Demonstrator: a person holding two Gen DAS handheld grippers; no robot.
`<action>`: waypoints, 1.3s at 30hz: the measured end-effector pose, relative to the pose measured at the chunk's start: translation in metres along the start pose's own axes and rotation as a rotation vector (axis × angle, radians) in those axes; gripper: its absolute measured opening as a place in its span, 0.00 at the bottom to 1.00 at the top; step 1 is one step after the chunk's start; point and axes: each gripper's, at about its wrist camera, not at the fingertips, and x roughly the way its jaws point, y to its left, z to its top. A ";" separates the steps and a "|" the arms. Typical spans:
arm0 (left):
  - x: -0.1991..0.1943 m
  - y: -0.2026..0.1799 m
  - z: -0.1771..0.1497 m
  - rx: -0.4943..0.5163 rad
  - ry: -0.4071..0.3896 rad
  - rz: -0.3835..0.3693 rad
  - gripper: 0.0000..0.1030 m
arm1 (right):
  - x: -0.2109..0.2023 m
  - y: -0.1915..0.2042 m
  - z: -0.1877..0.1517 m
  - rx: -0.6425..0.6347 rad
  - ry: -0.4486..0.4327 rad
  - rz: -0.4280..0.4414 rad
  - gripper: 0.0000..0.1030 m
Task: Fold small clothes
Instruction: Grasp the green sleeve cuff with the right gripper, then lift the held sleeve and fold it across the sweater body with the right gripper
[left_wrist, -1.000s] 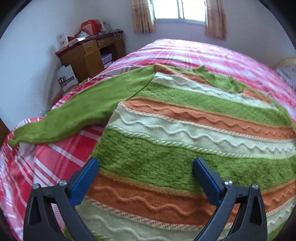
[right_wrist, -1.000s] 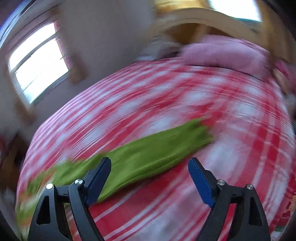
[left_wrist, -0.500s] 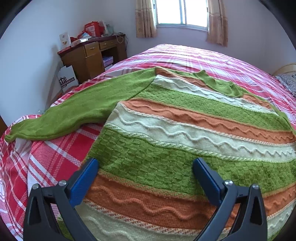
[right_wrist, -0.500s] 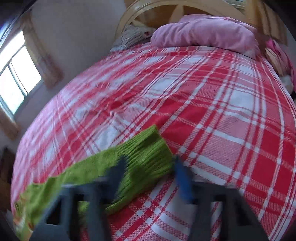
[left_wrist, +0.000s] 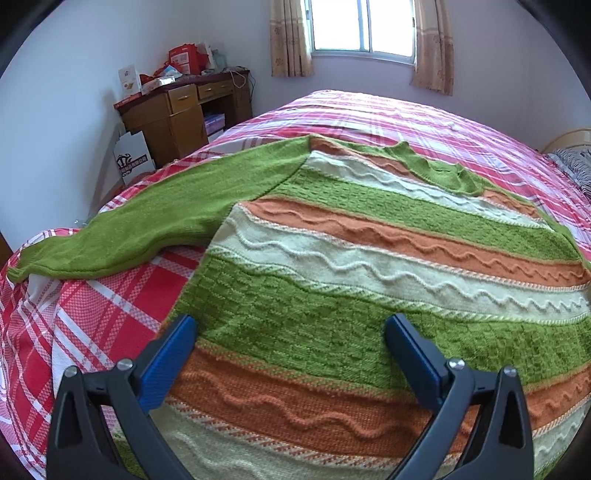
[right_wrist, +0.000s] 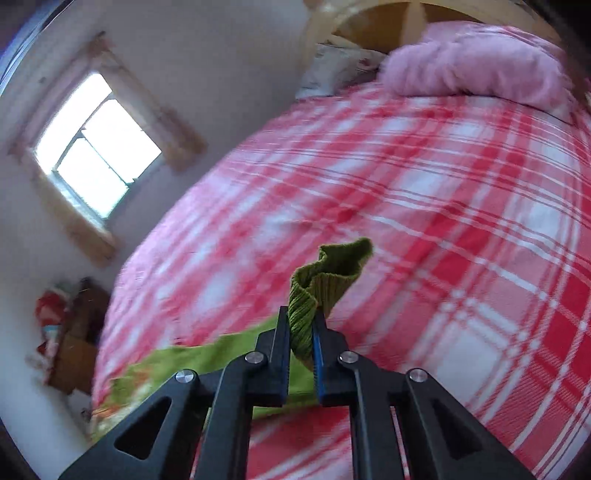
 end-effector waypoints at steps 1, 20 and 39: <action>0.000 0.000 0.000 0.000 0.000 0.000 1.00 | -0.002 0.013 0.000 -0.010 0.003 0.030 0.09; -0.029 0.040 0.015 -0.023 -0.027 -0.050 1.00 | 0.074 0.319 -0.152 -0.244 0.352 0.537 0.09; -0.028 0.115 0.019 -0.135 -0.079 -0.005 1.00 | 0.139 0.433 -0.307 -0.414 0.541 0.604 0.09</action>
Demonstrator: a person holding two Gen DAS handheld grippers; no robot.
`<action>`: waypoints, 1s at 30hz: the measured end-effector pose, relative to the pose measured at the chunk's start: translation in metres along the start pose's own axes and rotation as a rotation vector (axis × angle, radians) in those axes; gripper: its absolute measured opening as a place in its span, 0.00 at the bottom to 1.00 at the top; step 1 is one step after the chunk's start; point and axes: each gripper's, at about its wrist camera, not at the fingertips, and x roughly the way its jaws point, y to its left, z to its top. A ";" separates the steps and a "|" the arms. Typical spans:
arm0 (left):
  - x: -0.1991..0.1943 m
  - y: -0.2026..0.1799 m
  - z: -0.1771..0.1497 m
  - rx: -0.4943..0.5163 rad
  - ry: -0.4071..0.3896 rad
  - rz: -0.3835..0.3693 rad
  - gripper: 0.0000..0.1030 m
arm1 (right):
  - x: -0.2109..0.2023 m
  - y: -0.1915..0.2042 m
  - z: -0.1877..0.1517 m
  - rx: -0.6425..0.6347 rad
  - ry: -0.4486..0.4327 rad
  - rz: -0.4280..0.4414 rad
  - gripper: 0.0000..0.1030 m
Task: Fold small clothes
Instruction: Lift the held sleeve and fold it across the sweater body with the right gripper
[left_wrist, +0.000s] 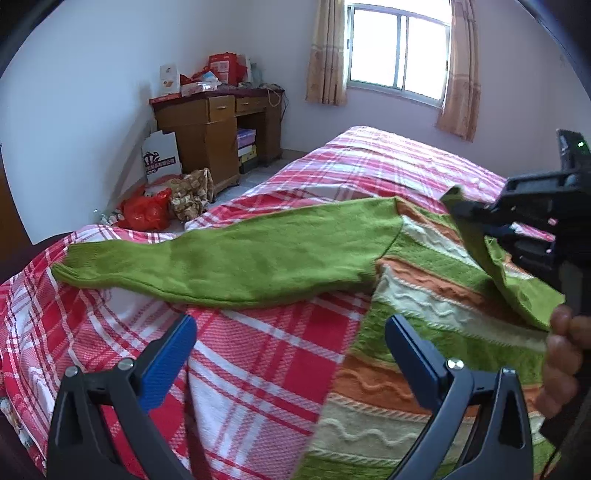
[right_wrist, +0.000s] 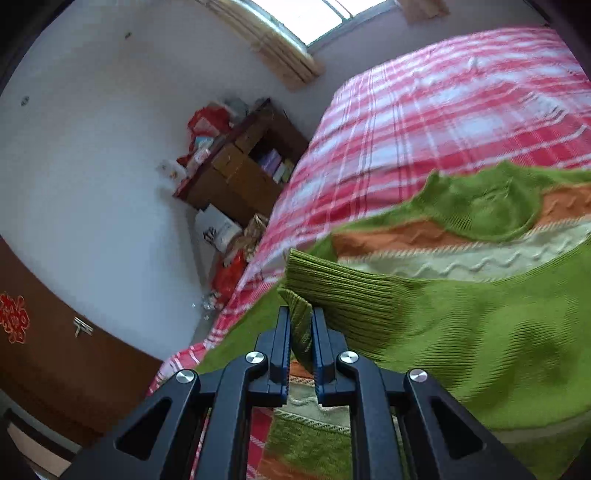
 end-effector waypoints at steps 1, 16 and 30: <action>0.002 0.002 -0.001 -0.003 0.004 0.003 1.00 | 0.009 -0.003 -0.004 0.003 0.016 0.001 0.09; 0.010 -0.004 -0.005 0.001 0.048 0.004 1.00 | 0.044 0.000 -0.043 -0.061 0.212 0.192 0.10; 0.042 -0.122 0.033 0.173 0.005 0.007 1.00 | -0.146 -0.156 -0.008 0.000 -0.180 -0.464 0.10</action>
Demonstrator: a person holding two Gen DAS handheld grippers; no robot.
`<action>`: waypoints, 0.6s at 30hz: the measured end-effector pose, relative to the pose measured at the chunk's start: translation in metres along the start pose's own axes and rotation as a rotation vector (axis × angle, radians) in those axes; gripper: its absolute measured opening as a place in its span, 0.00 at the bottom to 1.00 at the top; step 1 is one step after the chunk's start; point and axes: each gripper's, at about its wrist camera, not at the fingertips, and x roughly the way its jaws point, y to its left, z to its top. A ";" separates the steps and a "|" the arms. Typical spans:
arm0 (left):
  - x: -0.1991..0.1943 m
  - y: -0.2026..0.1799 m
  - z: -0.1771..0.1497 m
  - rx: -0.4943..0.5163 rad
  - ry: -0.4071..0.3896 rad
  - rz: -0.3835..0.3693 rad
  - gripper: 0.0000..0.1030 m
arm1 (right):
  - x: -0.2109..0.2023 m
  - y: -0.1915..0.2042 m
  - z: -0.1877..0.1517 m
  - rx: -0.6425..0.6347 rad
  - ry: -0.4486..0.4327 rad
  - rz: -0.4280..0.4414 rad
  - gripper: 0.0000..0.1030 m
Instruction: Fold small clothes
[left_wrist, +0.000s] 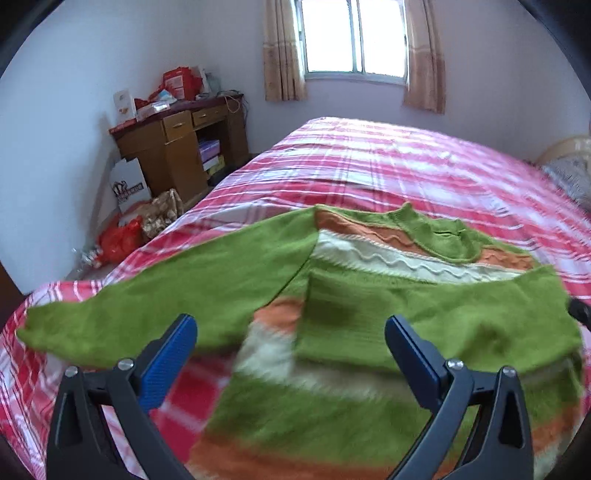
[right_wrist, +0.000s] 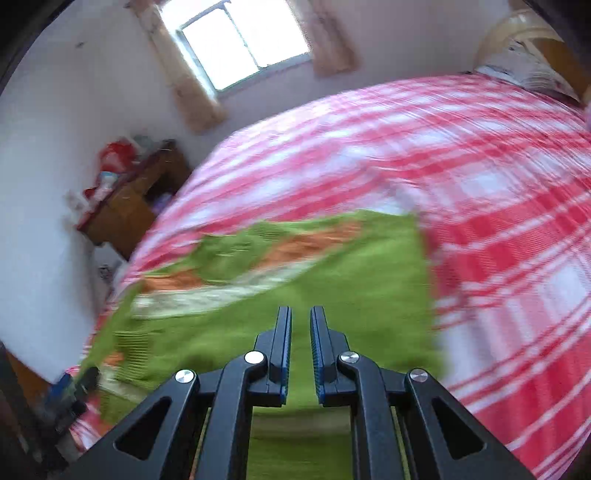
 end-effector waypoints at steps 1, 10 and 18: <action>0.008 -0.005 0.002 0.004 0.018 0.013 1.00 | 0.005 -0.010 -0.001 -0.011 0.029 -0.016 0.10; 0.052 -0.002 -0.003 -0.060 0.148 0.055 1.00 | 0.006 -0.033 -0.032 -0.081 0.095 0.062 0.10; 0.048 -0.002 -0.002 -0.062 0.147 0.029 1.00 | -0.012 0.000 -0.017 -0.092 0.004 0.012 0.57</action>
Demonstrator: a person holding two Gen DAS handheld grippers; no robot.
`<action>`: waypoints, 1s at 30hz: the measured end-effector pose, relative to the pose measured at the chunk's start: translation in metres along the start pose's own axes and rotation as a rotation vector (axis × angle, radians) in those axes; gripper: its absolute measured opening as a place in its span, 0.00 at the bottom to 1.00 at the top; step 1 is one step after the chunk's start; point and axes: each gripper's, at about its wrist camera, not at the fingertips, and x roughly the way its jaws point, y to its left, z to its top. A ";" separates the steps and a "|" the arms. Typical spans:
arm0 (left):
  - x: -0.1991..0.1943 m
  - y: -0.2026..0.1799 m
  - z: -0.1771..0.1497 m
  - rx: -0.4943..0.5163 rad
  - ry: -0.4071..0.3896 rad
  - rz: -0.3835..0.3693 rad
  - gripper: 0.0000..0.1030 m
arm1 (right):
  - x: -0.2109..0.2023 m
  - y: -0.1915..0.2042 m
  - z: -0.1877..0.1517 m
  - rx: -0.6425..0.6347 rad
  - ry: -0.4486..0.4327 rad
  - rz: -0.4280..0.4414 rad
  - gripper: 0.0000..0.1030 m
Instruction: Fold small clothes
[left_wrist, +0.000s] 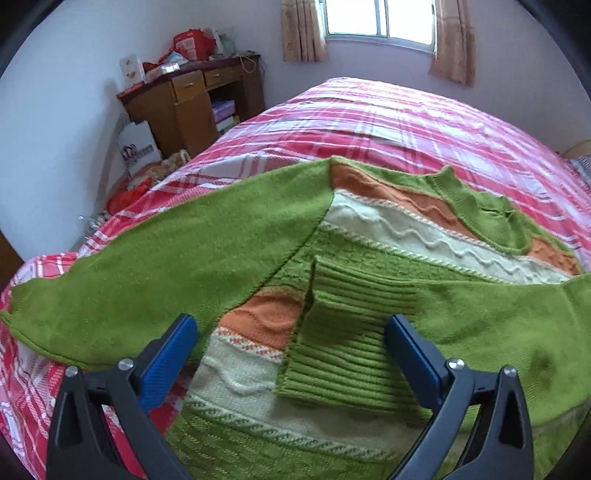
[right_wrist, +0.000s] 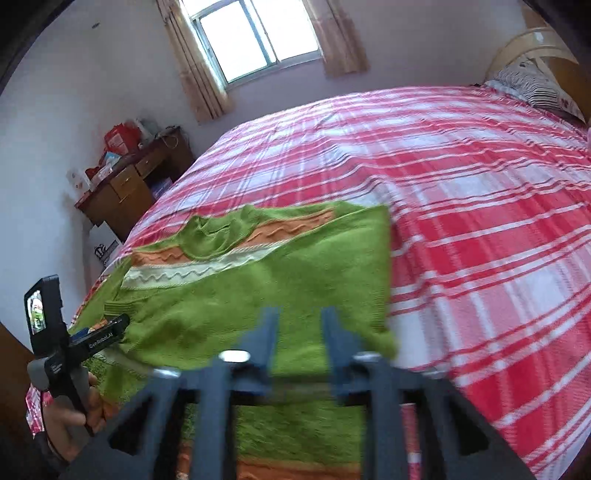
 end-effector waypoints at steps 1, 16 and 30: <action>-0.004 0.006 0.000 0.006 0.000 0.003 1.00 | 0.006 0.004 -0.004 -0.012 0.008 -0.010 0.61; -0.053 0.272 -0.018 -0.564 -0.067 0.297 1.00 | 0.022 0.032 -0.033 -0.185 0.023 -0.115 0.71; -0.005 0.343 -0.048 -0.820 0.021 0.245 0.38 | 0.025 0.035 -0.034 -0.200 0.029 -0.131 0.73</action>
